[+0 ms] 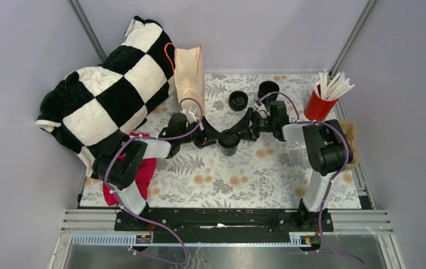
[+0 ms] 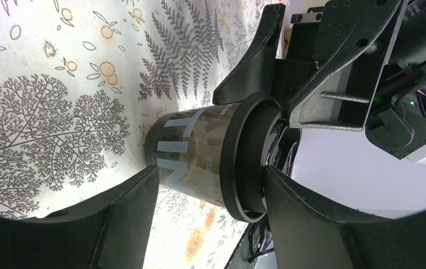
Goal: Pack the takeout coffee
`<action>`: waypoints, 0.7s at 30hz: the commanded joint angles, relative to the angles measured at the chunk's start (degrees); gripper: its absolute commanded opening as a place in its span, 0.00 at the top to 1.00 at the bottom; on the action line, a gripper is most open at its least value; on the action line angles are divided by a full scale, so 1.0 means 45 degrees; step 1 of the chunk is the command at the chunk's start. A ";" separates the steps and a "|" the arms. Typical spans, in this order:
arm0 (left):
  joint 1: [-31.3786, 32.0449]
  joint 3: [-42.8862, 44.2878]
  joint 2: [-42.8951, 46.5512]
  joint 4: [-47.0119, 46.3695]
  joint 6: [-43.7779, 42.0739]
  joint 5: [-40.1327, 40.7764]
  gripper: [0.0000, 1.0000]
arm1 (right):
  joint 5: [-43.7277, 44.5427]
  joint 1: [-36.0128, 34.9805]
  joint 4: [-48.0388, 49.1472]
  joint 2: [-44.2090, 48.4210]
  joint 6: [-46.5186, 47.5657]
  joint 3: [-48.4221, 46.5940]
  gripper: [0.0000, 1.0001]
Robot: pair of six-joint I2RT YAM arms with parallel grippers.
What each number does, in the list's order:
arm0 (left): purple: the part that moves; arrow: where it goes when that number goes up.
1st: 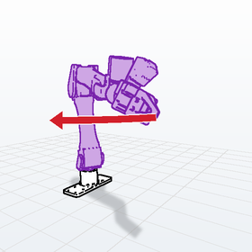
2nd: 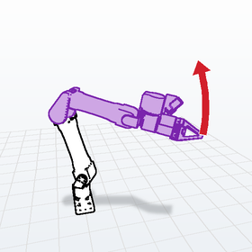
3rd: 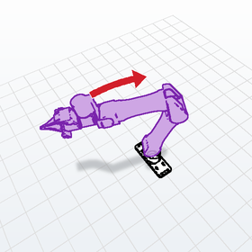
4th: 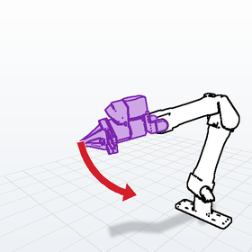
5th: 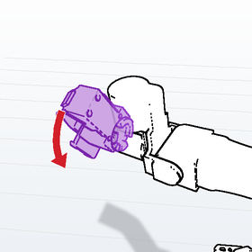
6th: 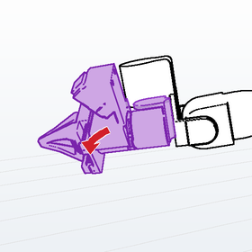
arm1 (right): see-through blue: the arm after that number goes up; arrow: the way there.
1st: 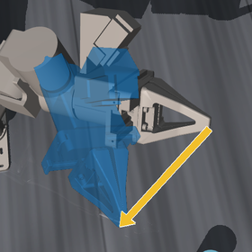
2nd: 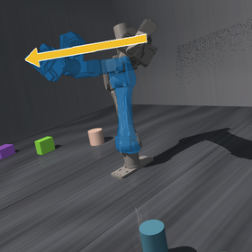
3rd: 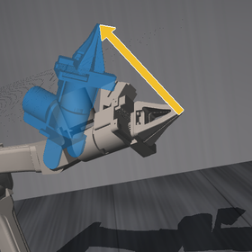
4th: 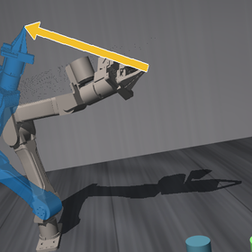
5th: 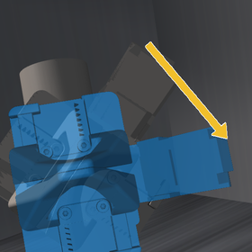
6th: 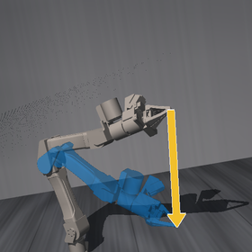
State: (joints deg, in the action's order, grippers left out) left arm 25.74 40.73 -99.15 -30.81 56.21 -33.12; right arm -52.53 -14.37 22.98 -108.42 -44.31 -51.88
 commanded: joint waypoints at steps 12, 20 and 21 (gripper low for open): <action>0.0940 -0.0340 -0.0295 0.4578 -0.1814 0.2947 0.30 | 0.4136 -0.0224 -0.0269 -0.0484 0.2504 0.3294 0.39; 0.0940 -0.0836 -0.0945 0.4416 -0.1841 0.3487 0.31 | 0.5489 -0.0433 -0.2453 -0.1049 0.3141 0.2504 0.48; 0.0941 -0.0956 -0.0985 0.4291 -0.1755 0.3551 0.32 | 0.5486 -0.0439 -0.2454 -0.1137 0.3159 0.2522 0.48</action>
State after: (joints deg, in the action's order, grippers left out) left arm 29.04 41.98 -97.36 -28.25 54.08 -24.86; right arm -44.36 -14.98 34.17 -105.54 -42.26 -45.39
